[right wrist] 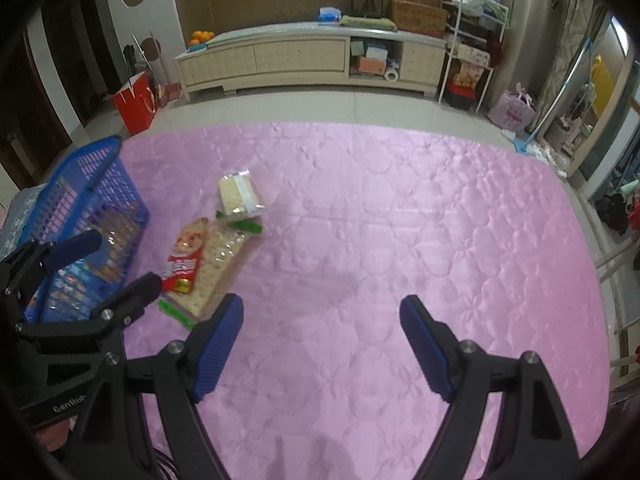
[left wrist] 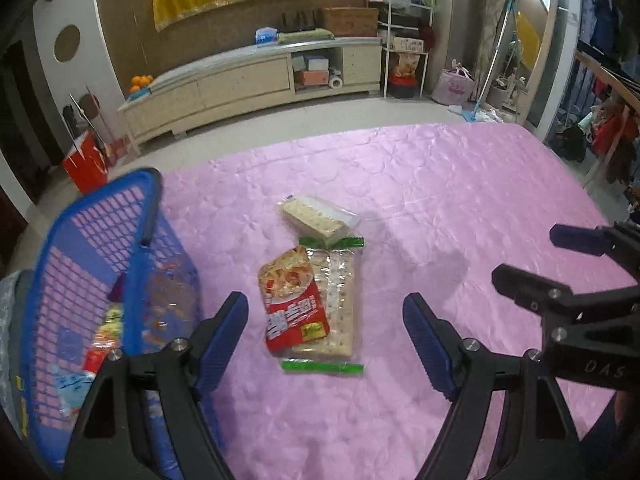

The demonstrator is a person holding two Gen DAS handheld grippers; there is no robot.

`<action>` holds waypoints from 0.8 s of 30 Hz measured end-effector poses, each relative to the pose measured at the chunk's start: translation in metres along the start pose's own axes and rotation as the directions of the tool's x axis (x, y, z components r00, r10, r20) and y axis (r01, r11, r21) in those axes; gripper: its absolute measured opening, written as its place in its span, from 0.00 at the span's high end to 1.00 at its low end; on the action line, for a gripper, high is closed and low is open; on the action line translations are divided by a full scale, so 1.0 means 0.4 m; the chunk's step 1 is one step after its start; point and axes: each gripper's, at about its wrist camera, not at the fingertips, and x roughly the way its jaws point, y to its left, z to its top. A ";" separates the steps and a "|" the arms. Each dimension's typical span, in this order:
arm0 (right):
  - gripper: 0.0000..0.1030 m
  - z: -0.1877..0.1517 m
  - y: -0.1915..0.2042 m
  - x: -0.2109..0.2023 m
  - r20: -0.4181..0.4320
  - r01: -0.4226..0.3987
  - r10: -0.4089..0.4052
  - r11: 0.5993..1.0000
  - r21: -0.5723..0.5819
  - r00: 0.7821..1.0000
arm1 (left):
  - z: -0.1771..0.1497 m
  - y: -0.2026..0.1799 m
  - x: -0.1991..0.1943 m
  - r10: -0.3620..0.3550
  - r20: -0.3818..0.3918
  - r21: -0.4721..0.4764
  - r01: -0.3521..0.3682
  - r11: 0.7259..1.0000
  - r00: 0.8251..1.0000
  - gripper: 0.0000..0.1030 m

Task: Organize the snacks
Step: 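Withdraw both tools and move the left tool to grasp the cracker pack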

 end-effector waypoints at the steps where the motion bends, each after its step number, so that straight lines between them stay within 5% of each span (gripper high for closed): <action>1: 0.18 0.002 -0.004 0.018 -0.008 -0.002 0.002 1.000 0.002 1.000 | 0.001 0.001 0.015 -0.001 -0.008 -0.005 0.001 1.000 1.000 0.24; 15: 0.18 0.023 -0.012 0.163 -0.045 -0.058 0.058 0.998 0.007 0.997 | 0.023 0.055 0.202 0.097 -0.093 -0.051 -0.102 0.994 0.991 0.31; 19: 0.18 0.025 -0.024 0.171 -0.040 -0.073 0.074 0.997 0.022 0.997 | 0.012 0.056 0.228 0.104 -0.133 -0.035 -0.110 0.993 0.986 0.45; 24: 0.18 0.014 -0.039 0.168 -0.043 -0.079 0.081 0.996 0.043 0.996 | 0.003 0.066 0.209 0.026 -0.148 -0.099 -0.041 0.994 0.989 0.71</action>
